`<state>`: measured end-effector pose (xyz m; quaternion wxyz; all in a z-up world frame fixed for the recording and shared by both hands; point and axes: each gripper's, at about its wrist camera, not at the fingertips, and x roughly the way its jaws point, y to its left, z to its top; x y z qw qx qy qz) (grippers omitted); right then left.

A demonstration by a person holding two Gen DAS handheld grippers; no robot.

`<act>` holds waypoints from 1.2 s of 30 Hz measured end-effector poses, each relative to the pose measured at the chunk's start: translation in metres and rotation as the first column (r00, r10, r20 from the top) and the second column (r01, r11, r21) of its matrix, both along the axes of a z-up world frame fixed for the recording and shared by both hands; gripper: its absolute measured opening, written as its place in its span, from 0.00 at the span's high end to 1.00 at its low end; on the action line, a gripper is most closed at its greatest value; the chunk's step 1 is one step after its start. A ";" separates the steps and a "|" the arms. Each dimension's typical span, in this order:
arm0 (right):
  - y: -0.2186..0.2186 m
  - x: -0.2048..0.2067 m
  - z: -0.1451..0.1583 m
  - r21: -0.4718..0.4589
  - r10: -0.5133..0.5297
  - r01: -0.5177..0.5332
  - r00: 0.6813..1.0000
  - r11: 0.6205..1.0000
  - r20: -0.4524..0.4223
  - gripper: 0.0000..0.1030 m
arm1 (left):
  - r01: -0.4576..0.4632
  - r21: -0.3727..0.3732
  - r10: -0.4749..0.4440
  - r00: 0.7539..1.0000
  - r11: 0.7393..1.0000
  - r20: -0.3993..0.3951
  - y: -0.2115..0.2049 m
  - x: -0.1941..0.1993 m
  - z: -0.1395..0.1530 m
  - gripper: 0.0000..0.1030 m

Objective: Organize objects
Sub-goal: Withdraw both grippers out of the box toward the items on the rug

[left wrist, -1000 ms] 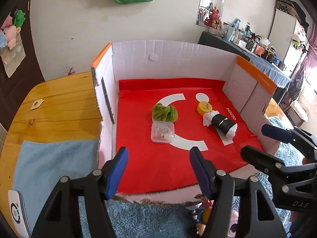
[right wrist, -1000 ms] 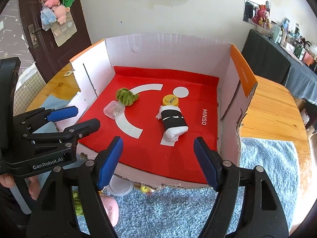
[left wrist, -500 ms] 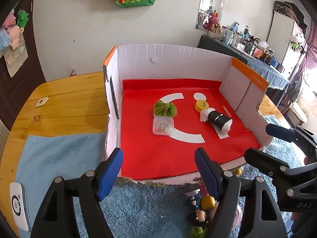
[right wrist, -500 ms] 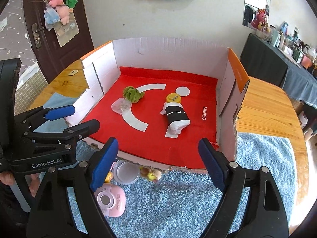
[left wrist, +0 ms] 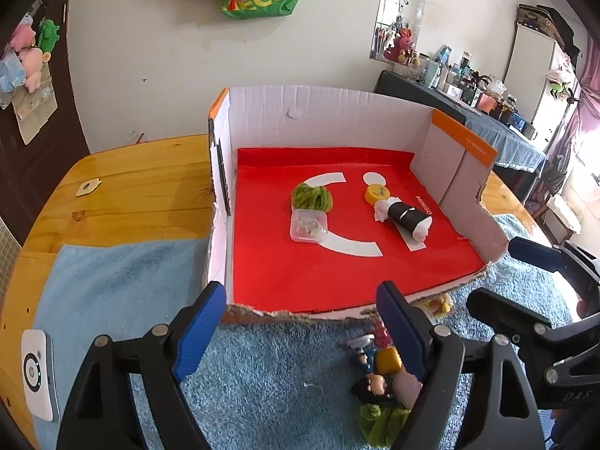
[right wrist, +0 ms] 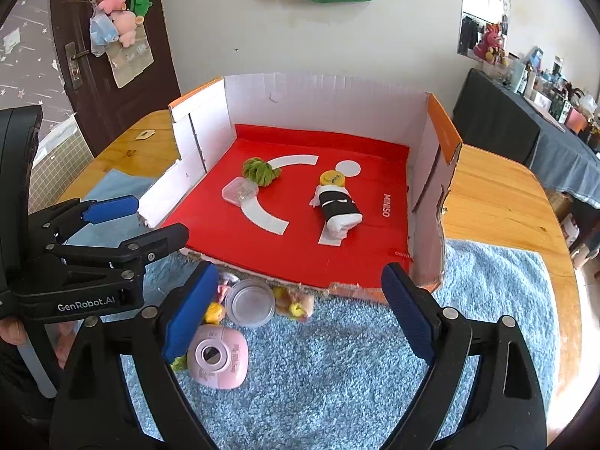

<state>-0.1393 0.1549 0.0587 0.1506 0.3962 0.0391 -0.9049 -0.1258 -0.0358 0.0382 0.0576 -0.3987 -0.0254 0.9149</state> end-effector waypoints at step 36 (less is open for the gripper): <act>-0.004 0.036 -0.038 0.030 0.022 -0.023 0.999 0.999 0.049 0.05 | 0.007 -0.009 -0.007 0.999 1.000 0.042 0.009 0.034 -0.030 0.08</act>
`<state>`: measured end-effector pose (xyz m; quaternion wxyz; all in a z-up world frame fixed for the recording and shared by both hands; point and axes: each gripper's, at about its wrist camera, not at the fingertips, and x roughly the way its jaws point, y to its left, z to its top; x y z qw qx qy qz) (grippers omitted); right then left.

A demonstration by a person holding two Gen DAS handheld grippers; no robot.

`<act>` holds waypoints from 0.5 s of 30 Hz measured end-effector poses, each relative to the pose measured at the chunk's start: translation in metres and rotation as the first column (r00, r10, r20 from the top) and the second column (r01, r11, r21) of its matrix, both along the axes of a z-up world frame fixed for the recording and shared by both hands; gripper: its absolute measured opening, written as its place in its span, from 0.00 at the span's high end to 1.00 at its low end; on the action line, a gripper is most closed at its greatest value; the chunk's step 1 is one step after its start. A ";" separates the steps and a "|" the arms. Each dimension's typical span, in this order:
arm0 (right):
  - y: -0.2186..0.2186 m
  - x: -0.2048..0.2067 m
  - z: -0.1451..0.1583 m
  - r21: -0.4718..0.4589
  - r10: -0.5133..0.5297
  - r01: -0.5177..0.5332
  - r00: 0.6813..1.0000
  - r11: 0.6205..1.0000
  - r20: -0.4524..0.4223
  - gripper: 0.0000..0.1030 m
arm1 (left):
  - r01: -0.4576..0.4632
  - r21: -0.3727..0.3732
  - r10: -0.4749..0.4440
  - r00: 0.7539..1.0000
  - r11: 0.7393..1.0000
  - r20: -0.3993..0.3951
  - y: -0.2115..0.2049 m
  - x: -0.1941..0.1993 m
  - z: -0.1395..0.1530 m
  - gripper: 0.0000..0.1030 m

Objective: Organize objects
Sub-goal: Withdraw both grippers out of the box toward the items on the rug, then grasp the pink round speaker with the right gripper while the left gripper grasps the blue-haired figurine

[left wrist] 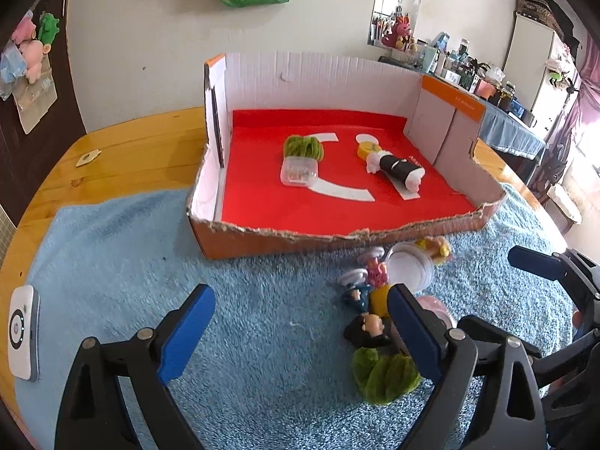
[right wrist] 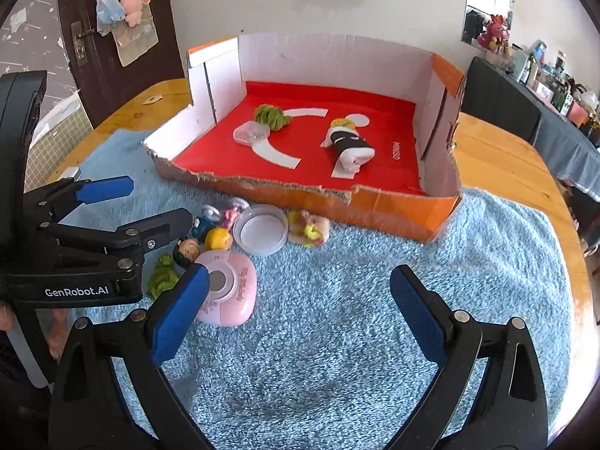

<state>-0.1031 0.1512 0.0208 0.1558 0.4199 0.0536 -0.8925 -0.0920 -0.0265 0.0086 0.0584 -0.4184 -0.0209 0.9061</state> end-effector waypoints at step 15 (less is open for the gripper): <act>-0.015 -0.001 -0.015 -0.005 0.051 -0.051 0.998 0.999 0.028 0.03 | 0.007 0.039 -0.009 0.999 0.999 0.046 -0.005 -0.004 -0.014 0.08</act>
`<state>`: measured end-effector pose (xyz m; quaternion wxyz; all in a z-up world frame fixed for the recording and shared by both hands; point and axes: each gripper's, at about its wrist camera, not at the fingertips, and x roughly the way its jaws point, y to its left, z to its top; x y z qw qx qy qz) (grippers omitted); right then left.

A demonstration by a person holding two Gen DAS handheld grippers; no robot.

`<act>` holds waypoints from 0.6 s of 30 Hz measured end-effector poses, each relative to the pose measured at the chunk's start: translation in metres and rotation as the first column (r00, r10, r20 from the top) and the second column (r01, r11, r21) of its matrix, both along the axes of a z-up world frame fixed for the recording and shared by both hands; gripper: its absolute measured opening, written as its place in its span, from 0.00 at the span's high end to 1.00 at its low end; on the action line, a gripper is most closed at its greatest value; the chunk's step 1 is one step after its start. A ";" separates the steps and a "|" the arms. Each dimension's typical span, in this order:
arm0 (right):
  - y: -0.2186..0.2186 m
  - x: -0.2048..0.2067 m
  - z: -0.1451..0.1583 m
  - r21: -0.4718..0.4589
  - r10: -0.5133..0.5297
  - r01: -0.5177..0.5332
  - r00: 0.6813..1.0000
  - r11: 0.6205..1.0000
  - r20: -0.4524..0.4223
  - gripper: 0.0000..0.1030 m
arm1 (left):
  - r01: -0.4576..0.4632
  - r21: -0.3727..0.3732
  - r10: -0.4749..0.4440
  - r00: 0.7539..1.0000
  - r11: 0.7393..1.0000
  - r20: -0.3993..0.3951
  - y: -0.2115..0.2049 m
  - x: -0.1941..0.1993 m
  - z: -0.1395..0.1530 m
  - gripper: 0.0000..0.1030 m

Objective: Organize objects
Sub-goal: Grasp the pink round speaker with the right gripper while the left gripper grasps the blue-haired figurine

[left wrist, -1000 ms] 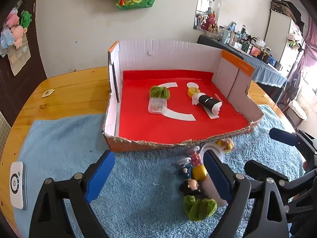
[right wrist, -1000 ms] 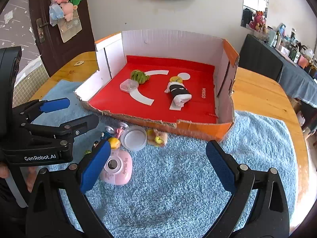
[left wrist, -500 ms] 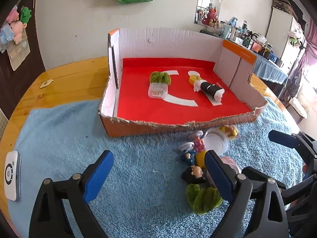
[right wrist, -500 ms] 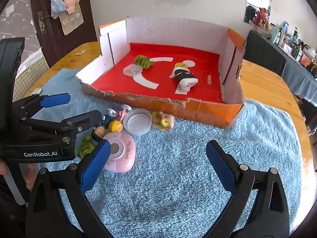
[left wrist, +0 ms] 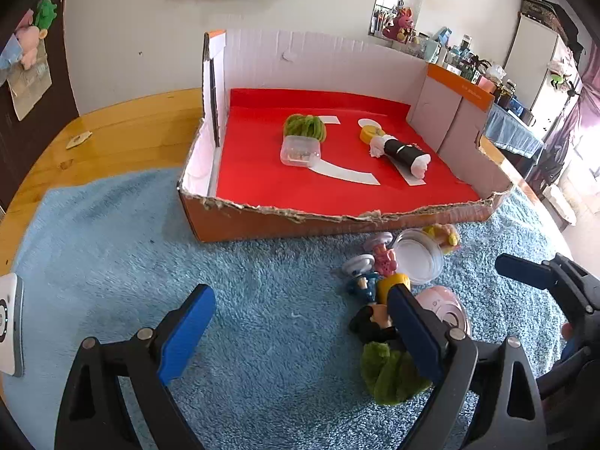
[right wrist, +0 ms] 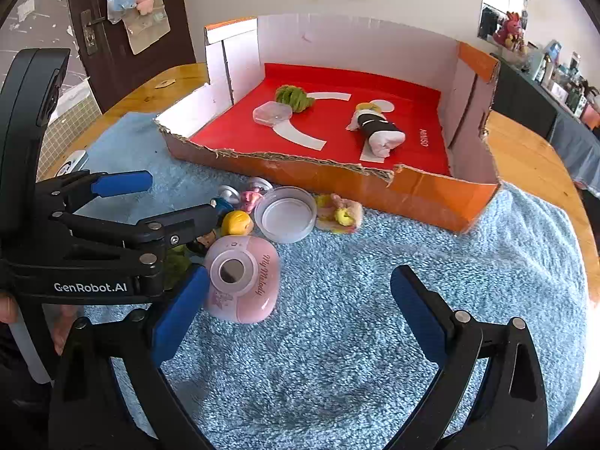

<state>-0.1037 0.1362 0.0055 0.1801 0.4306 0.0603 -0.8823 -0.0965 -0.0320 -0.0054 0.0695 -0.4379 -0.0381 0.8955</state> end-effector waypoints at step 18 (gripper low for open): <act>0.031 -0.014 -0.009 0.001 -0.098 0.098 0.995 0.995 0.009 0.02 | 0.039 -0.010 -0.039 0.999 0.999 -0.001 0.006 0.004 -0.002 0.09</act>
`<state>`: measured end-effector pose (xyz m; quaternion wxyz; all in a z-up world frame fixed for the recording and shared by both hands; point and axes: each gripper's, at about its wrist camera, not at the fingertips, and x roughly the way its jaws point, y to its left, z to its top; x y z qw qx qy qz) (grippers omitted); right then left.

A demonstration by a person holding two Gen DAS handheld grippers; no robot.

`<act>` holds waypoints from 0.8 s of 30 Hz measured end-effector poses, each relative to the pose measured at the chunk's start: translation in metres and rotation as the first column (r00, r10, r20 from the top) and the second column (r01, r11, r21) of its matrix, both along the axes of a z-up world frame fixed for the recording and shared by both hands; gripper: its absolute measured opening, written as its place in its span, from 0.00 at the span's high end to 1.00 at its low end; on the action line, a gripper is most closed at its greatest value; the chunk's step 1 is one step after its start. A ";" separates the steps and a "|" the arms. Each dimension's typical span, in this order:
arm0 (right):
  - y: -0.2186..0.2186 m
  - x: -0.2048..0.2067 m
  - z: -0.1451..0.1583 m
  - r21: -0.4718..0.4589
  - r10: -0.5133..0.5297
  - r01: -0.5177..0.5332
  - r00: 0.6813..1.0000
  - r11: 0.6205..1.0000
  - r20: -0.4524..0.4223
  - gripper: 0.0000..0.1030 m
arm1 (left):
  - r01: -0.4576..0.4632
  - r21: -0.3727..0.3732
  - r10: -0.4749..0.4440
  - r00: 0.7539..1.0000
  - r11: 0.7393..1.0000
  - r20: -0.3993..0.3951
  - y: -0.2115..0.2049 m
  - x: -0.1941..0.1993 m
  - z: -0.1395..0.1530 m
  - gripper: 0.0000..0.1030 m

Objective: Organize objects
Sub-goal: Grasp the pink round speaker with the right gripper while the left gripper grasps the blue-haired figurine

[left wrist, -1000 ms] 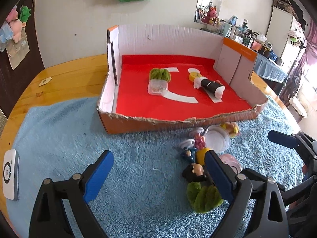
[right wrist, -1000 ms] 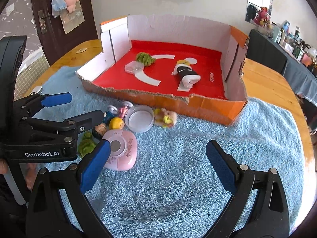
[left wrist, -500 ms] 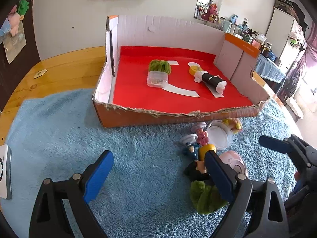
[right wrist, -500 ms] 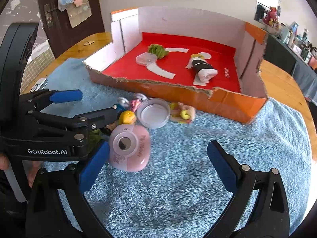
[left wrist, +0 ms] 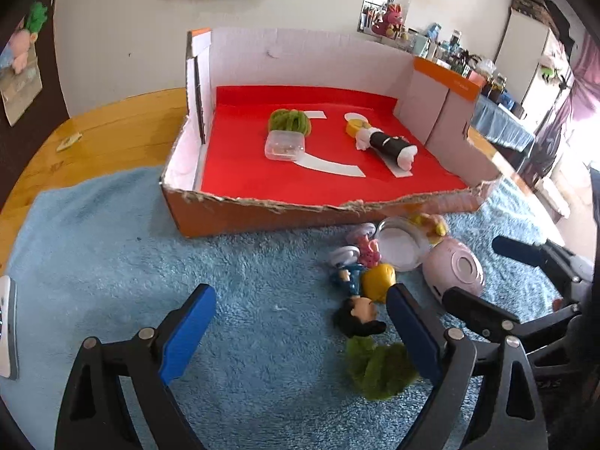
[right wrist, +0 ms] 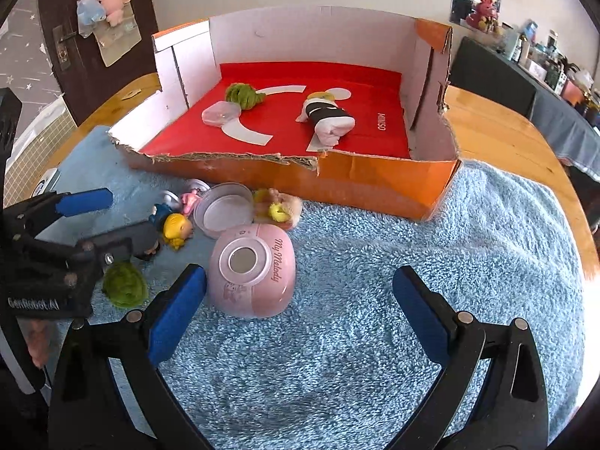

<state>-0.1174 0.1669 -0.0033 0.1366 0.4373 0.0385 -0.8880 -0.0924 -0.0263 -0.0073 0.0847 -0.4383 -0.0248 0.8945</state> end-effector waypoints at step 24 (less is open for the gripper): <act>-0.020 -0.005 -0.003 0.006 0.075 -0.075 0.997 0.997 0.001 0.46 | 0.073 -0.054 -0.075 0.996 0.996 -0.037 0.011 -0.001 -0.004 0.42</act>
